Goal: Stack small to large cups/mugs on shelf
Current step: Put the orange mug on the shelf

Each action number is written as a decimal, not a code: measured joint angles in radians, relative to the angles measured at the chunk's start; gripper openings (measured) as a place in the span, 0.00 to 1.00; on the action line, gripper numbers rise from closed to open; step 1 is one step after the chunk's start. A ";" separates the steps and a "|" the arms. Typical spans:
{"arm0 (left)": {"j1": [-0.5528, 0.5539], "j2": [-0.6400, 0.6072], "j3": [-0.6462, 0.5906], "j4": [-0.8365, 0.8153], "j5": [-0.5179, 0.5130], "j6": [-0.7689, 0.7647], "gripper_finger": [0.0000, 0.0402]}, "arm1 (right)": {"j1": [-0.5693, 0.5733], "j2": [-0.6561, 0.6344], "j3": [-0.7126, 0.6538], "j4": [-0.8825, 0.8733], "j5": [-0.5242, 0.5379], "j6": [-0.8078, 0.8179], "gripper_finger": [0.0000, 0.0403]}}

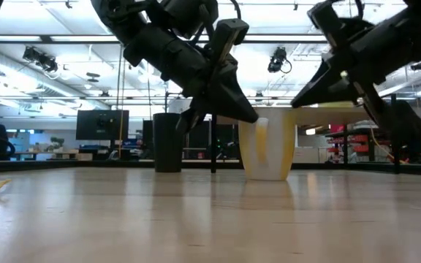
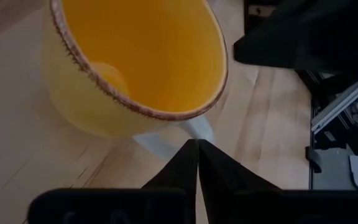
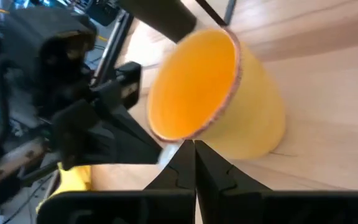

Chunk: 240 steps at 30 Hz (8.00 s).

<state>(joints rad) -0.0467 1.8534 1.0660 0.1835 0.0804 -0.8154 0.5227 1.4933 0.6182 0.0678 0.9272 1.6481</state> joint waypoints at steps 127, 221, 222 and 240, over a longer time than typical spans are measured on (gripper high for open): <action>0.000 0.111 0.101 -0.137 0.105 0.042 0.02 | 0.020 0.340 0.227 -0.159 0.131 -0.260 0.13; 0.077 0.096 0.101 -0.123 0.175 0.068 0.05 | -0.830 -0.493 0.153 -0.316 -0.783 -1.483 0.07; 0.077 0.096 0.101 -0.123 0.174 0.068 0.06 | -0.838 -0.494 0.147 -0.296 -0.789 -1.484 0.07; 0.077 0.096 0.101 -0.121 0.167 0.069 0.06 | -0.853 -0.497 0.062 -0.185 -0.781 -1.460 0.07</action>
<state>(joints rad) 0.0299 1.9491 1.1675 0.0624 0.2478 -0.7467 -0.3304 0.9962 0.6800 -0.1171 0.1463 0.1882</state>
